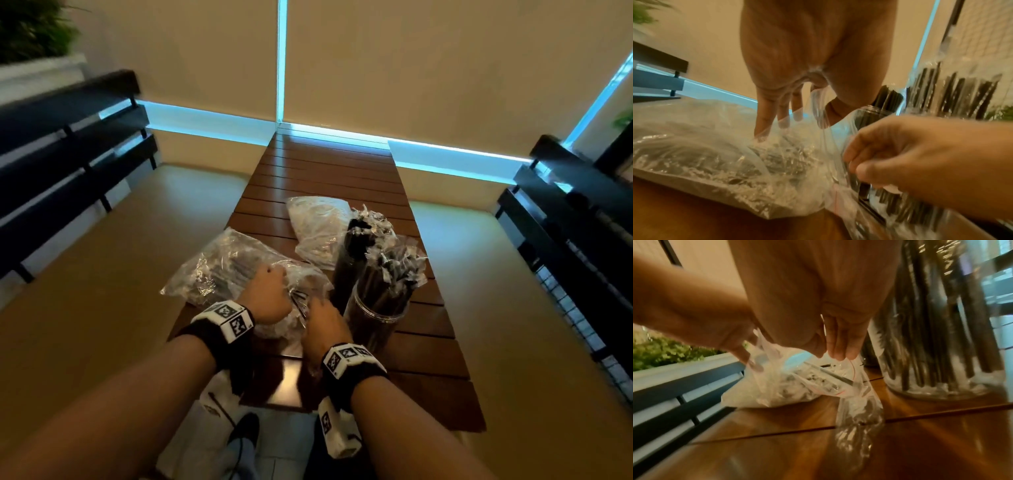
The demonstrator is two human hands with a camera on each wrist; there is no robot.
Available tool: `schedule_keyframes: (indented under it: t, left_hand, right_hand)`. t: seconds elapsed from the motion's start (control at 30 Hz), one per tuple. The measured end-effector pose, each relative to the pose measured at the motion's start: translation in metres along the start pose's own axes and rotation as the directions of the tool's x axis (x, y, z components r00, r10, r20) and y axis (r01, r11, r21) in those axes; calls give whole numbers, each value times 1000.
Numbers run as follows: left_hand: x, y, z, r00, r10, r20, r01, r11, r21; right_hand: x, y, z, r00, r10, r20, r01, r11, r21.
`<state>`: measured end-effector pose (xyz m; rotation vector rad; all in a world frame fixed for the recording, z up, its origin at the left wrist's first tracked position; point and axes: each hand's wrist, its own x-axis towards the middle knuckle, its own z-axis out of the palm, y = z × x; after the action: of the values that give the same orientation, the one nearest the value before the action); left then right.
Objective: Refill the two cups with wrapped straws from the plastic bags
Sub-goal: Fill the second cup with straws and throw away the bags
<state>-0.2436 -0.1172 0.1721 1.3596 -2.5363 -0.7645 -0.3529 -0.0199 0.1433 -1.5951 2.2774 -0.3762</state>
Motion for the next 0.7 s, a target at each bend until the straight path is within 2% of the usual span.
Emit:
schedule_keyframes:
  t: [0.1,0.2,0.3,0.37,0.43,0.47,0.53,0.6,0.63,0.7]
  left_hand:
    - [-2,-10,-11,997,72,42,-69,996,-58]
    - [-6,-20,-17,984,175,35,-172,983,-59]
    - [-11,-30,-21,972,233,34,-229,969,-97]
    - [-14,-34,-25,965,257,58,-245,957,-155]
    - [-18,-36,-31,964,253,83,-228,945,-236]
    - [-19,-38,-33,967,241,82,-211,940,-269]
    - [-16,-45,-37,985,172,22,-161,956,-247]
    - [-11,-59,-38,997,56,-51,-63,988,-143]
    - [-10,-67,-39,999,-5,-45,1,997,-83]
    - [-7,-84,-33,993,-108,40,108,994,6]
  right_hand:
    - [14,-4,13,996,75,51,-69,992,-105]
    - [25,-9,16,992,82,95,-66,986,-156]
    - [33,-19,13,998,-9,59,17,991,-135]
    - [39,-29,10,991,-133,6,132,978,-162]
    - [42,-37,5,977,-189,100,209,946,-247]
    - [42,-37,6,968,-194,161,233,933,-275]
    - [43,-34,8,938,-104,331,199,942,-268]
    - [44,-29,10,927,-71,369,174,951,-256]
    - [46,-31,9,913,-34,406,154,951,-267]
    - [53,-35,10,843,55,535,88,967,-238]
